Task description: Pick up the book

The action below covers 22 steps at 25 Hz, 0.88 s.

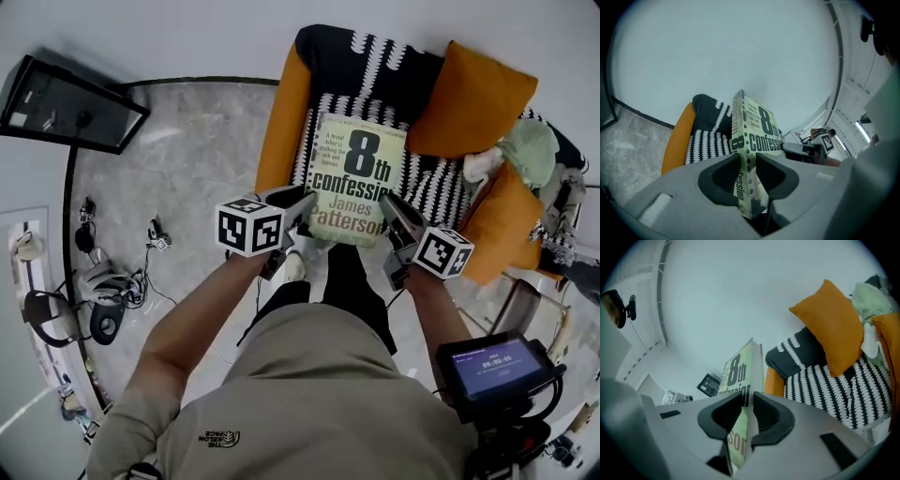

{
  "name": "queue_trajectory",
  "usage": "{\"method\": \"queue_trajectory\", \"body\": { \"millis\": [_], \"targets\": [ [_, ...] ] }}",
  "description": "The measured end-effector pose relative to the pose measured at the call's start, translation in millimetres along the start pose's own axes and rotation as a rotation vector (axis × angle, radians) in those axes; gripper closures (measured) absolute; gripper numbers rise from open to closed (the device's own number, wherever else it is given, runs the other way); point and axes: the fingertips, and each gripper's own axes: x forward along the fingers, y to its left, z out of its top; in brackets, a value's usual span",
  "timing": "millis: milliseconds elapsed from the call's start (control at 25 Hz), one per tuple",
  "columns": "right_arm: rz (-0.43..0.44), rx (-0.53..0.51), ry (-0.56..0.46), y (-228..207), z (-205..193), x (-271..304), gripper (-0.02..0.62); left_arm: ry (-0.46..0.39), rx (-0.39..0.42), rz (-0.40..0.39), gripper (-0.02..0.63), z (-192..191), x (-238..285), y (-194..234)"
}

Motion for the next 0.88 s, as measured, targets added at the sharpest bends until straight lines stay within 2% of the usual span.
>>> {"method": "queue_trajectory", "body": {
  "millis": [320,880],
  "targets": [
    [0.047,-0.029,-0.018,-8.4,-0.7,3.9,0.511,-0.042,-0.002,0.018,0.493,-8.1,5.3,2.9],
    [0.062,-0.034,-0.034,-6.1,-2.6,3.6,0.512,-0.062,0.01,0.003,0.497,-4.1,0.2,1.3]
  ]
}}
